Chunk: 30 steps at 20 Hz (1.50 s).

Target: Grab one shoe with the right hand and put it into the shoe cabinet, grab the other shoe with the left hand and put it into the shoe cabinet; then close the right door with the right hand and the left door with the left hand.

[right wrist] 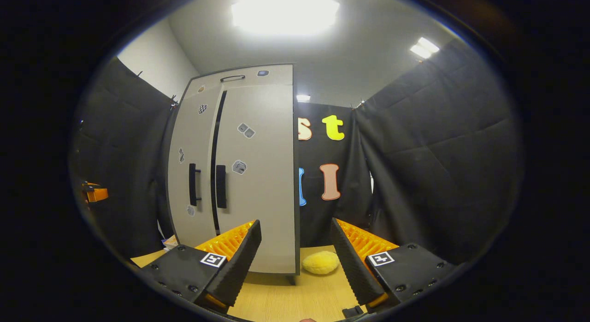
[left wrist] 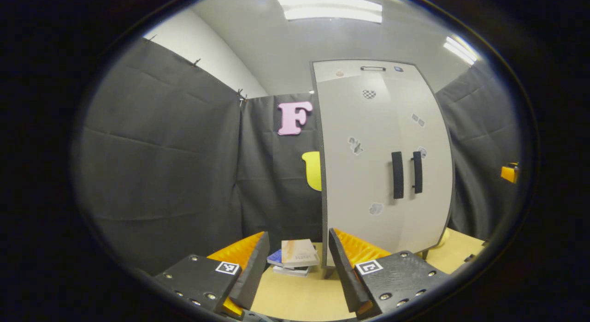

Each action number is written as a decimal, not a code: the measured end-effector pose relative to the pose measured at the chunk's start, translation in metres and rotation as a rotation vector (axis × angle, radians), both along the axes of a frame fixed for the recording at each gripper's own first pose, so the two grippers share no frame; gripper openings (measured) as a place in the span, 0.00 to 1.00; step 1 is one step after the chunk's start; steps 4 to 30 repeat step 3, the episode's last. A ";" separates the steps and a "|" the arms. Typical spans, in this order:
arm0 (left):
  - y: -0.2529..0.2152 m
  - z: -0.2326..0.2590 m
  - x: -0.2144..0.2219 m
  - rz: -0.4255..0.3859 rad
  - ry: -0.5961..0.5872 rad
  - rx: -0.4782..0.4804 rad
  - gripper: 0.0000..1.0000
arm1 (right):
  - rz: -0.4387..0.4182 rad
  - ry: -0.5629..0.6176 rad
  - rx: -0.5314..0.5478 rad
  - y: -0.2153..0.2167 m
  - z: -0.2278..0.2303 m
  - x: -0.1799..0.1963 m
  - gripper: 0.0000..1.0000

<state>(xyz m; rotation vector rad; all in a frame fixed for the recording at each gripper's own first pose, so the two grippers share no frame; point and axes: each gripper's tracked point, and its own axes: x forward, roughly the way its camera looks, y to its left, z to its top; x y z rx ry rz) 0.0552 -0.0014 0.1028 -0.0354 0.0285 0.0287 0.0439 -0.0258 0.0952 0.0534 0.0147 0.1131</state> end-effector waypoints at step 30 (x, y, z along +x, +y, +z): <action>0.000 -0.001 0.001 0.007 -0.001 0.011 0.75 | 0.003 -0.001 -0.002 0.003 0.000 0.002 0.96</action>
